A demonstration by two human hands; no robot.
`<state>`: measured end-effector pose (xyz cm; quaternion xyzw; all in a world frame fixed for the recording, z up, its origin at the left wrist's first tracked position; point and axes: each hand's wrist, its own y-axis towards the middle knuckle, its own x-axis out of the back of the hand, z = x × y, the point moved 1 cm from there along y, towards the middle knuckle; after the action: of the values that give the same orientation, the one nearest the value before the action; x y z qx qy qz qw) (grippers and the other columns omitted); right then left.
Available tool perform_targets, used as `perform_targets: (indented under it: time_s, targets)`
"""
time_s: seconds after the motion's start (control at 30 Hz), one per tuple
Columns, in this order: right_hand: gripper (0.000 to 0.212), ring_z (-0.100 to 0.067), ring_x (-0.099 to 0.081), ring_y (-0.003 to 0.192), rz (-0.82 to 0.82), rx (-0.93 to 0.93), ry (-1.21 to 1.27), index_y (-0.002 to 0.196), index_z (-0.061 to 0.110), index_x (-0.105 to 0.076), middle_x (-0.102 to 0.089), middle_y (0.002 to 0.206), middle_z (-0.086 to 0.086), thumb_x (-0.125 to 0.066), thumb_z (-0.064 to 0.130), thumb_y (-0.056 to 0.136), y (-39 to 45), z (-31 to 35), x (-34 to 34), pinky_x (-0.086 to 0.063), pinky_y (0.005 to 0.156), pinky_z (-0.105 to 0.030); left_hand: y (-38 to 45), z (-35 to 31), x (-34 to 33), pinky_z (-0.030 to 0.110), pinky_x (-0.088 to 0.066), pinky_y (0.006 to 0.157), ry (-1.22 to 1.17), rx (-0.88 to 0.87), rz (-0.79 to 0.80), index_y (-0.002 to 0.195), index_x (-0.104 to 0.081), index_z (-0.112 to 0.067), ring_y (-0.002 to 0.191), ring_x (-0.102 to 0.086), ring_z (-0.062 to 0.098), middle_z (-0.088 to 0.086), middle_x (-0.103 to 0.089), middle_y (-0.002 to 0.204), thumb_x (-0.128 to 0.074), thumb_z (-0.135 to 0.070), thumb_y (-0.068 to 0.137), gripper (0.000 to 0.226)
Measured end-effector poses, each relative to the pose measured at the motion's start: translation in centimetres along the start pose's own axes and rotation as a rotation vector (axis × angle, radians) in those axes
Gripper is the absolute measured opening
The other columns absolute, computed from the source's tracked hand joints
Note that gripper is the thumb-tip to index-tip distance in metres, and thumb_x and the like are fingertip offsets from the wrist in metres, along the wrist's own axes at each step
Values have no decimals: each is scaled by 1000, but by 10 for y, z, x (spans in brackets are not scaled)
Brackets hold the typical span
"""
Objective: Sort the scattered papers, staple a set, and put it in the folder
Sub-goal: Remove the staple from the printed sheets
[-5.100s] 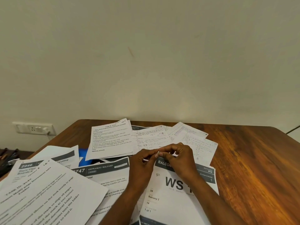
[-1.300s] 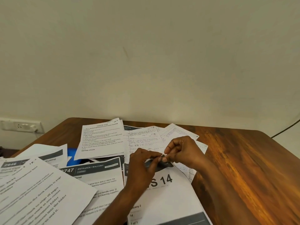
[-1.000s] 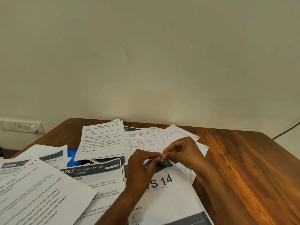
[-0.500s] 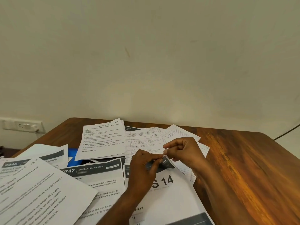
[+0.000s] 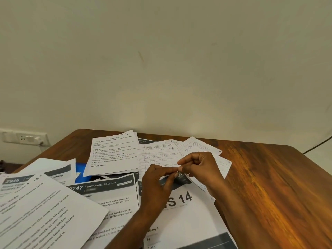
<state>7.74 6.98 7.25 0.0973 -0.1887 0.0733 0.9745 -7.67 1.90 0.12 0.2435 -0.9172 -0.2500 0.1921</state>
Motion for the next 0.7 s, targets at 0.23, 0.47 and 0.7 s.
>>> perform_targets:
  time_s: [0.23,0.47,0.7]
  targets:
    - [14,-13,-77,83,84,-21,-31,92,21,-83,-81,87,7,-87,12,82,1,0,6,-60,67,-21,0,1,0,31,-59,86,11,10,3,104,-82,-30,98,-67,9,-13,-71,99,-84,-24,85,19]
    - [16,-12,-75,87,14,22,-73,88,26,-84,-79,91,10,-86,11,83,3,-4,0,-59,74,-20,0,3,-1,31,-59,85,10,-5,-8,104,-82,-31,98,-67,10,-13,-71,100,-83,-25,87,18]
    - [26,-10,-77,82,82,12,-100,107,26,-78,-80,84,6,-82,11,86,-2,-2,3,-60,75,-21,0,7,0,26,-57,85,12,4,-3,104,-81,-30,99,-66,8,-11,-72,100,-83,-23,87,18]
